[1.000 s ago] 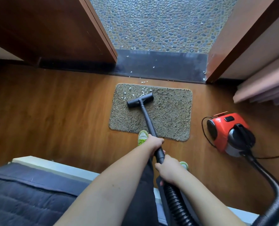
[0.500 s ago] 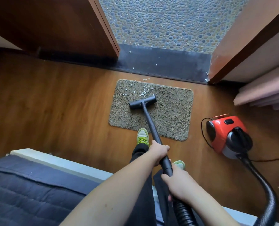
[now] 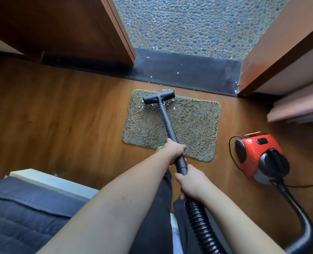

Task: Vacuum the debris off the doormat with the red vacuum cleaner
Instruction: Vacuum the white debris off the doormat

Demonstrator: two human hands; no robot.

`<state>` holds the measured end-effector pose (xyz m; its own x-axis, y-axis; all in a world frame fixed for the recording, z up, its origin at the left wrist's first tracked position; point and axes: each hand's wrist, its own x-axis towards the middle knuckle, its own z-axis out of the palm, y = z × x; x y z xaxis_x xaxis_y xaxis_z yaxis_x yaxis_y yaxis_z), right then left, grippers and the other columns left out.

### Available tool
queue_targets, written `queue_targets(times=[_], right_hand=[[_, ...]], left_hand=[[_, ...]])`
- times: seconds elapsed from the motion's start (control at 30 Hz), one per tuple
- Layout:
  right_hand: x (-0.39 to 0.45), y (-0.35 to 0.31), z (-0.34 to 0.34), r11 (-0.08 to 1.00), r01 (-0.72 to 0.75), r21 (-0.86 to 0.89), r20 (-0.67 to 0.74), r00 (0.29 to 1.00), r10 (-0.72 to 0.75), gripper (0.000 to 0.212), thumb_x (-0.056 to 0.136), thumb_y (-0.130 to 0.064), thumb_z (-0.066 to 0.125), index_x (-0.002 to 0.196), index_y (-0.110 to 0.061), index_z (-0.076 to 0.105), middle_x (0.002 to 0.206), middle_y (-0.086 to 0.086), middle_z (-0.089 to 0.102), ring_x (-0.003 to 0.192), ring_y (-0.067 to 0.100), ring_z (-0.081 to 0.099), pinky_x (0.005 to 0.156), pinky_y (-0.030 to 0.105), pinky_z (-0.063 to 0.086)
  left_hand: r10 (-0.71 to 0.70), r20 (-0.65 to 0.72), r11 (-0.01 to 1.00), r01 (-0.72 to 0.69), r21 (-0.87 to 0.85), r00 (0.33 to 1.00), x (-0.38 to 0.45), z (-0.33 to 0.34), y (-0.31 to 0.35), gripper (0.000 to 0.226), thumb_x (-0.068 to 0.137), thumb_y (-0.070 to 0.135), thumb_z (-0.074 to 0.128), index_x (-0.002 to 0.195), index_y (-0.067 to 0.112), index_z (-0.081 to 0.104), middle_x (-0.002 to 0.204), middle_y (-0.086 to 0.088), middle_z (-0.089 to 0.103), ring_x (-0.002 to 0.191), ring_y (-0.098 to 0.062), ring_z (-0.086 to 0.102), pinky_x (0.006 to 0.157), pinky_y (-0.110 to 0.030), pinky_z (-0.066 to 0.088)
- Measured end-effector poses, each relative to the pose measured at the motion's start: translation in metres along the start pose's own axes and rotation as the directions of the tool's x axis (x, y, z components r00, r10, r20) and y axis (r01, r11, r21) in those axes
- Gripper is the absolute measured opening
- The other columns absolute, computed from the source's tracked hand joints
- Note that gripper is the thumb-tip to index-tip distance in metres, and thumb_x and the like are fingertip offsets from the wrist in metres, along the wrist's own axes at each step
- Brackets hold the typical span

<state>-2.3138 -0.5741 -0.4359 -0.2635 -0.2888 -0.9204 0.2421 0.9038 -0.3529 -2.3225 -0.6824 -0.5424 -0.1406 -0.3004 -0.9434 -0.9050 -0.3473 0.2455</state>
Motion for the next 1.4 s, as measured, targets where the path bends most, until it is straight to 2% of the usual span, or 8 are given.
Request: queue_targets(times=[0.23,0.37,0.47,0.63,0.77,0.93,1.23,1.4], right_hand=[[-0.008,0.001,-0.013,0.999,-0.030,-0.015,0.027,0.999,0.030,0.026,0.093,-0.027,0.048,0.112,-0.010,0.044,0.083,0.009,0.066,0.045,0.020,0.066,0.044,0.022,0.047],[-0.025,0.021,-0.019,0.996,-0.040,-0.084,0.021,0.999,0.042,0.025,0.091,-0.029,0.048,0.109,-0.012,0.046,0.092,0.013,0.069,0.059,0.028,0.071,0.062,0.033,0.059],[-0.039,0.036,-0.021,0.996,-0.049,-0.074,0.039,0.998,0.052,0.024,0.094,-0.029,0.047,0.112,-0.013,0.043,0.088,0.011,0.067,0.045,0.019,0.065,0.049,0.026,0.054],[-0.048,0.040,-0.021,0.997,-0.045,-0.059,0.051,0.998,0.048,0.017,0.096,-0.030,0.044,0.108,-0.018,0.041,0.077,0.007,0.067,0.044,0.016,0.063,0.054,0.026,0.055],[-0.036,0.029,-0.022,0.997,-0.048,-0.062,0.026,0.998,0.050,0.023,0.096,-0.028,0.045,0.114,-0.013,0.042,0.084,0.006,0.061,0.043,0.019,0.062,0.049,0.026,0.054],[-0.014,0.003,-0.022,0.996,-0.046,-0.077,-0.002,0.999,0.046,0.026,0.095,-0.027,0.044,0.114,-0.011,0.041,0.089,0.008,0.062,0.045,0.019,0.065,0.048,0.025,0.051],[0.009,-0.019,-0.019,0.998,-0.063,0.005,-0.030,0.998,0.063,0.026,0.093,-0.024,0.045,0.114,-0.009,0.042,0.098,0.014,0.066,0.062,0.029,0.073,0.064,0.038,0.061],[-0.009,0.006,-0.019,0.996,-0.073,-0.040,0.005,0.997,0.074,0.029,0.094,-0.027,0.044,0.118,-0.010,0.040,0.096,0.013,0.066,0.045,0.020,0.065,0.047,0.023,0.050]], left_hand=[[-0.035,0.036,0.999,0.036,-0.019,0.999,-0.012,0.009,0.002,0.057,0.080,0.016,0.064,0.126,0.009,0.031,0.113,-0.018,0.050,0.092,-0.041,0.070,0.071,-0.056,0.060],[-0.059,0.061,0.998,0.059,0.007,0.996,-0.010,0.032,-0.018,0.071,0.063,0.029,0.063,0.124,0.017,0.029,0.113,-0.020,0.057,0.091,-0.043,0.069,0.070,-0.060,0.059],[-0.068,0.074,0.998,0.068,0.006,0.995,0.008,0.053,-0.044,0.073,0.057,0.033,0.060,0.121,0.021,0.028,0.117,-0.022,0.056,0.091,-0.045,0.069,0.068,-0.061,0.059],[-0.064,0.108,0.996,0.070,-0.058,0.992,-0.026,0.050,-0.035,0.061,0.075,0.021,0.059,0.127,0.017,0.027,0.118,-0.024,0.054,0.054,-0.035,0.067,0.053,-0.047,0.059],[-0.058,0.094,0.997,0.062,-0.044,0.994,-0.017,0.042,-0.024,0.066,0.073,0.022,0.058,0.131,0.020,0.026,0.120,-0.024,0.054,0.054,-0.035,0.066,0.056,-0.050,0.060],[0.013,0.051,1.000,-0.012,-0.008,0.999,-0.003,0.022,0.003,0.050,0.087,0.015,0.059,0.128,0.011,0.030,0.121,-0.024,0.053,0.043,-0.027,0.063,0.039,-0.032,0.052],[0.050,0.035,0.999,-0.050,0.013,0.998,0.010,0.006,0.027,0.047,0.087,0.009,0.062,0.125,0.008,0.034,0.119,-0.025,0.050,0.050,-0.030,0.062,0.044,-0.037,0.055],[0.015,0.017,0.998,-0.016,0.053,1.000,-0.002,0.022,0.007,0.051,0.086,0.014,0.063,0.125,0.010,0.031,0.120,-0.021,0.052,0.055,-0.032,0.066,0.040,-0.036,0.054]])
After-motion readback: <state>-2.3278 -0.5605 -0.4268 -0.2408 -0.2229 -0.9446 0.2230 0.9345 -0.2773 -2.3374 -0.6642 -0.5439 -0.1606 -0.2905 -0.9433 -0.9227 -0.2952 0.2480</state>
